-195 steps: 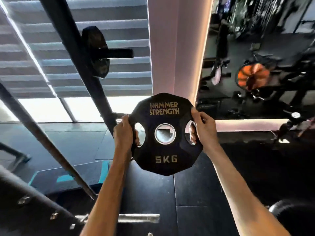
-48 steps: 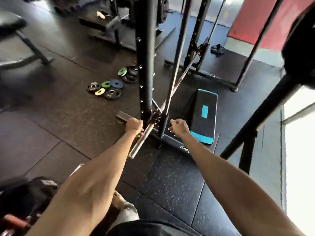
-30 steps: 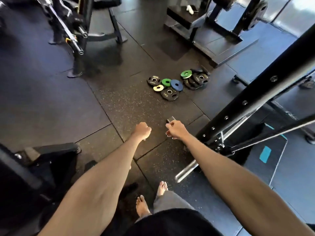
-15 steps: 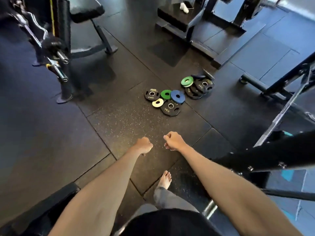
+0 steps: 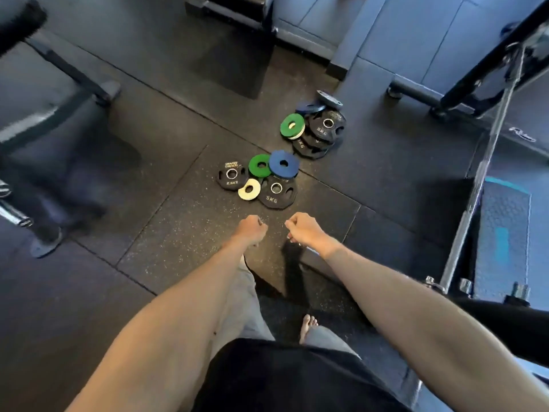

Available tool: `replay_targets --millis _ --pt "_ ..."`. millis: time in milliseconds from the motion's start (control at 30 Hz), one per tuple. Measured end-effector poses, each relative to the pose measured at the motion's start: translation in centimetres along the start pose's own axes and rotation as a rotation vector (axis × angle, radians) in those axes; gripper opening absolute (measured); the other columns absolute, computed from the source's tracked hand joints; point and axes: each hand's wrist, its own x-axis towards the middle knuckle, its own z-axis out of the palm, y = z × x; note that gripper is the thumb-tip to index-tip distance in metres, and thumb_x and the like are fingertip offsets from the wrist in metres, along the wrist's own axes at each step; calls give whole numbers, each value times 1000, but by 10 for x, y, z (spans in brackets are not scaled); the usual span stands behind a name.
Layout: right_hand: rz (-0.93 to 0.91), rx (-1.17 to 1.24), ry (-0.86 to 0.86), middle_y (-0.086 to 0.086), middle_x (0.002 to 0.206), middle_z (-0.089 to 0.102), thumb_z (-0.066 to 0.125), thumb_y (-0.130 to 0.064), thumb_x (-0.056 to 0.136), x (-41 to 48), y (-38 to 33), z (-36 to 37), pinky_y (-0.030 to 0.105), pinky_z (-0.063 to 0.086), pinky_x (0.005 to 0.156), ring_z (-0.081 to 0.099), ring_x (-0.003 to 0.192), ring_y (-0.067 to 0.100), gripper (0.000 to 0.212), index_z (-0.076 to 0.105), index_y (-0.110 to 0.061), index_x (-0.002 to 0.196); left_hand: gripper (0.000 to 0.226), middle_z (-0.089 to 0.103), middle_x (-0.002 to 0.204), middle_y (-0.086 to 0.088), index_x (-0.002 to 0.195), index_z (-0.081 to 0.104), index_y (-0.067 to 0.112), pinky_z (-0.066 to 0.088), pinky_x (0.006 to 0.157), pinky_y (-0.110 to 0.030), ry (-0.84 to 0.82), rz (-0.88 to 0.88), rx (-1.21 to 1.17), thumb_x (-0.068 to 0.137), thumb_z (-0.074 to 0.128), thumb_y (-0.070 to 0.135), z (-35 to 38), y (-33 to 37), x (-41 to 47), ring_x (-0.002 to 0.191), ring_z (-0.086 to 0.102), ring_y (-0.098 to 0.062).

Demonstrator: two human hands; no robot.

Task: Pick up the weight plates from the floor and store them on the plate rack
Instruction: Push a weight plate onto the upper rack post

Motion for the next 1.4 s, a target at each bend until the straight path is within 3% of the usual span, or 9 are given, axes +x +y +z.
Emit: replay_targets --millis 133,233,533,733,867,1033,1133,1233,1400 --pt "87 28 13 21 107 71 44 -23 98 57 -31 3 42 53 88 67 98 36 21 61 -12 92 14 70 95 -16 95 54 11 49 55 -28 -53 -5 -6 98 44 21 -37 12 69 68 69 -29" --pt "164 80 30 20 98 73 43 -20 98 97 -45 1 42 55 84 70 92 36 28 66 -4 98 15 68 94 -15 88 53 12 47 50 -27 -60 -30 -24 98 45 20 -53 19 119 67 69 -29" --pt "270 192 80 19 103 71 45 -20 99 267 -5 14 51 54 91 68 98 36 26 64 -3 104 9 60 71 -8 99 51 12 44 52 -26 -87 -208 -193 97 45 18 -32 3 296 54 59 -21" --pt "318 240 130 19 106 70 44 -21 94 380 65 52 37 51 86 65 102 37 29 63 -3 105 11 65 85 -15 104 51 9 53 62 -34 -50 -279 -272 99 46 16 32 -23 408 63 62 -23" --pt "351 281 156 22 127 60 43 -20 95 448 113 85 38 45 94 56 116 40 35 55 0 122 14 63 93 -19 103 51 3 56 69 -41 -19 -342 -319 100 47 16 80 -45 471 77 63 -29" --pt "394 309 198 24 138 51 42 -16 97 527 159 121 42 42 102 51 125 40 47 37 2 140 29 57 105 -22 124 46 1 56 89 -48 26 -423 -404 100 47 17 125 -67 544 90 62 -34" --pt "409 318 245 23 138 50 45 -22 98 568 178 136 44 43 100 52 125 40 51 30 -1 143 38 55 106 -23 134 41 2 52 85 -49 56 -471 -492 100 43 18 142 -72 585 90 60 -37" --pt "385 308 295 20 139 51 48 -31 99 598 188 148 46 44 99 53 124 38 62 21 -4 148 41 53 128 -19 140 38 9 49 75 -50 117 -547 -663 101 42 22 156 -76 618 113 58 -40" --pt "361 122 422 16 130 59 50 -38 99 627 199 158 41 48 90 60 117 34 76 9 -1 151 42 53 133 -11 136 44 15 51 93 -50 270 -618 -687 97 44 30 175 -89 651 114 57 -35"
